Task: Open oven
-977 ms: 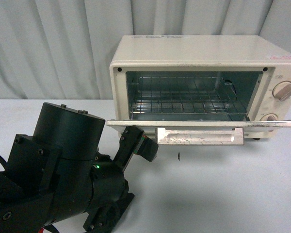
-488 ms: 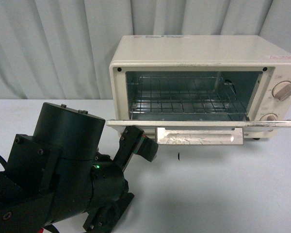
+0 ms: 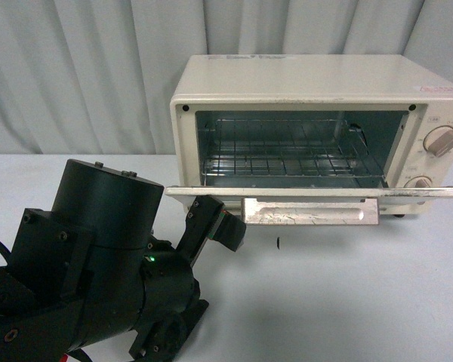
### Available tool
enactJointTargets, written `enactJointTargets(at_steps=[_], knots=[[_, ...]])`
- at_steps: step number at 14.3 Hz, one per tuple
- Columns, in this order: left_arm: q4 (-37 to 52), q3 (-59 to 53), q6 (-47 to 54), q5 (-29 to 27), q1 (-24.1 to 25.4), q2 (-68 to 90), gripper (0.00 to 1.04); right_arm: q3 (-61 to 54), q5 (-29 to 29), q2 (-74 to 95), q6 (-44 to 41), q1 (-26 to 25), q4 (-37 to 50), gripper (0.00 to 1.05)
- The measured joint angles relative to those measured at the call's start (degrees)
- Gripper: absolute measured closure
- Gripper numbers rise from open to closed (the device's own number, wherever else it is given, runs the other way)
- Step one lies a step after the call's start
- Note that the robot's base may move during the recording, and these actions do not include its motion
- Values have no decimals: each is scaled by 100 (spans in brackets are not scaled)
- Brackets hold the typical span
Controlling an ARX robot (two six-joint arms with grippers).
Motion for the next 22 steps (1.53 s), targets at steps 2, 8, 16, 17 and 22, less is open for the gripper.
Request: enactJointTargets(at_steps=[2,8,16,17,22], knots=[[2,0,0,0,0,0,7,9,0,-221,0,0,-350,103],[-2,0,0,-24,0,0,7,2,4,-940,0,0,-1025,103],[0,0,2,-4,0,0,7,2,2,-960,0,0,-1005,59],[0,0,2,-4,0,0,7,2,2,-960,0,0,-1005,48],[487,-490,369,-1191,-184,-190,7,2,0,-960,0,0,-1005,6]])
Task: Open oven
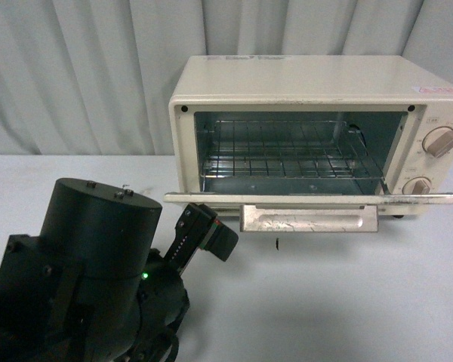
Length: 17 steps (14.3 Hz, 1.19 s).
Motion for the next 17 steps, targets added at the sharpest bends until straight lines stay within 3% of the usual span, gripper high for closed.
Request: enactJointTargets(at_steps=[3,7,11,14,15,16,17], knots=[[120,-682,455,297,22,-813,7,0,0,0,0,0,0,6],[-81,-1458,1316,997,723,-1943,7,0,0,0,0,0,0,6],[-1108,-1703,2262,671,1458,-3659,7,0,0,0,0,0,0,6],[-1502,-1683,2841,164,1517,-4721,7,0,0,0,0,0,0,6],[-1401,-1692,2990,13,1456,-4798,8,0,0,0,0,0,0,6],[98,-2028,3947,-623,1370,-4653,19,0,-2,0,0,0,0,6],[916,-2516,5198,-745,1506,-4885,34,0,7,0,0,-2,-4,6]])
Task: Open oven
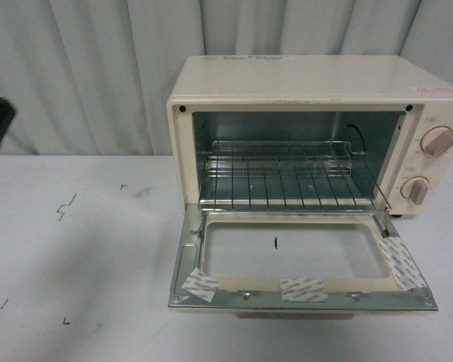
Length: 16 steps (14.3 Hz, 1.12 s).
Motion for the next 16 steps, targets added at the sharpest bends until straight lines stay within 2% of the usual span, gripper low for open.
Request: enactJointTargets(at_steps=[2,4,5,6,7,9,16], knots=[[39,-280,1436,146,299,-688,59,0,-7,0,0,2,4,6],[-212,-651,1858,402,511,-1152,84,0,-9,0,0,2,2,6],[-20,-857,1947,514,625,-1217,99,0,-9,0,0,2,4,6],[-345,-1012,1985,601,723,-1532,103,0,-9,0,0,2,4,6],[-581,-1053,1989,673,796,-1888,103,0,-9,0,0,2,4,6],[-1132,-1104,1993,1202,1322,-2590,103,0,-4,0,0,2,2,6],[-2914,-1180,1993,1241,1342,-4529,103,0,-7,0,0,2,4,6]])
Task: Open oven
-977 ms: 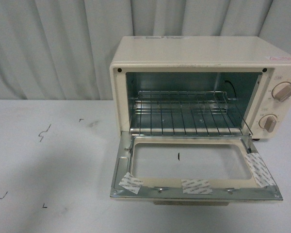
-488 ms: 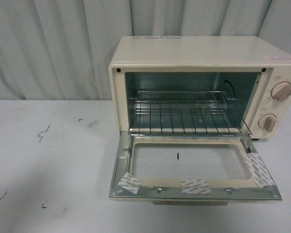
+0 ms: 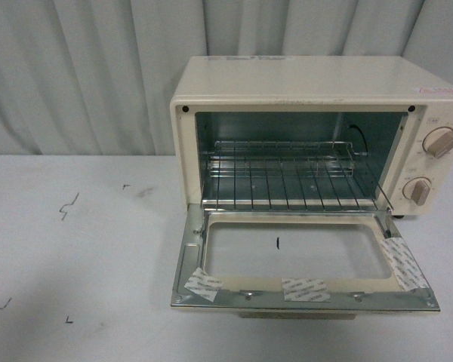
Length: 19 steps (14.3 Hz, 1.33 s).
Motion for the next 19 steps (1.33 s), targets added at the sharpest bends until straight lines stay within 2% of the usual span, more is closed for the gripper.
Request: enactJointTargets(at_steps=[9,11,15,19], knots=[[-1311,0,0,2,0,-1325,103,0,0,0,0,0,0,6],[-2406,0,0,0,0,-2225,103,0,0,0,0,0,0,6],[-2354,0,-4,2,0,-2306,102,0,-2,0,0,0,2,6],[-2352,0,0,2,0,-2306,49,0,-2,0,0,0,2,6]])
